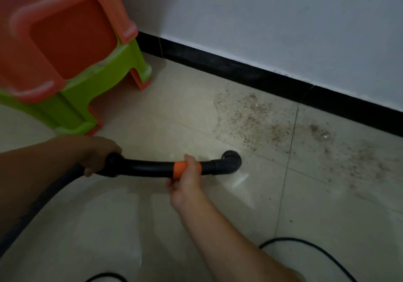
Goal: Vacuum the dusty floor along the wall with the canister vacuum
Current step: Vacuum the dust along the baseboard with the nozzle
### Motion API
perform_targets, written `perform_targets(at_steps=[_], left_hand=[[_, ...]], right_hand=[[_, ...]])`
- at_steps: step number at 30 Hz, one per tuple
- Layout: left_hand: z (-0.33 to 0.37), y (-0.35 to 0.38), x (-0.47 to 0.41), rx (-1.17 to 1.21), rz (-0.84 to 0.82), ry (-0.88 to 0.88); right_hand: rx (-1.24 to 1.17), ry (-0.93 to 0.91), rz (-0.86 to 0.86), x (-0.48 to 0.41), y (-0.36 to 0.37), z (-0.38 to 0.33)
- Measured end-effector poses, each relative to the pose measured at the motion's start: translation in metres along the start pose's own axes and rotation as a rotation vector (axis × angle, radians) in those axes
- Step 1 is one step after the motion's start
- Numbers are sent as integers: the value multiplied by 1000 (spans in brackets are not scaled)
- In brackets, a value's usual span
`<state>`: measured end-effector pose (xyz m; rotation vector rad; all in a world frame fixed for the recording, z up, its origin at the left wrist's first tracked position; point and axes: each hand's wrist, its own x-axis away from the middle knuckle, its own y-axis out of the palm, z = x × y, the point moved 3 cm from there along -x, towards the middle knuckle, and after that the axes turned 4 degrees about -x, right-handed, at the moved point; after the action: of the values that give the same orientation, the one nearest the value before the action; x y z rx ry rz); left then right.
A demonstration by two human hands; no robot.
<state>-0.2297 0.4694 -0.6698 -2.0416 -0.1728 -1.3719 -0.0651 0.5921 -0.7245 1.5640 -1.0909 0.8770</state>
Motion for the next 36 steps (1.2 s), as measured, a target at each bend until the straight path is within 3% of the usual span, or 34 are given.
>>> perform_targets(at_steps=[2,8,15,22,27,31,36], left_hand=[[27,-17,-5,-66,36,19],[92,-40,-14,-195,-64,192],[64,-18,-3,-176,-226,172],[13,14,30,-127,-199,14],[22,8,37,-157,-177,-43],[50,-9,33,-136,-152,-6],[78,-40,24,116,-47,102]], right_hand=[[-47,-78,12,-8,-12,-26],[-153,-178,48,-14,-30,-85],[2,-149,-56,-24,12,-62],[62,-71,-137,-17,44,-13],[-58,-71,-66,-9,8,1],[-83,-121,-67,-7,-1,-31],[-99,-212,-34,-16,-7,-96]])
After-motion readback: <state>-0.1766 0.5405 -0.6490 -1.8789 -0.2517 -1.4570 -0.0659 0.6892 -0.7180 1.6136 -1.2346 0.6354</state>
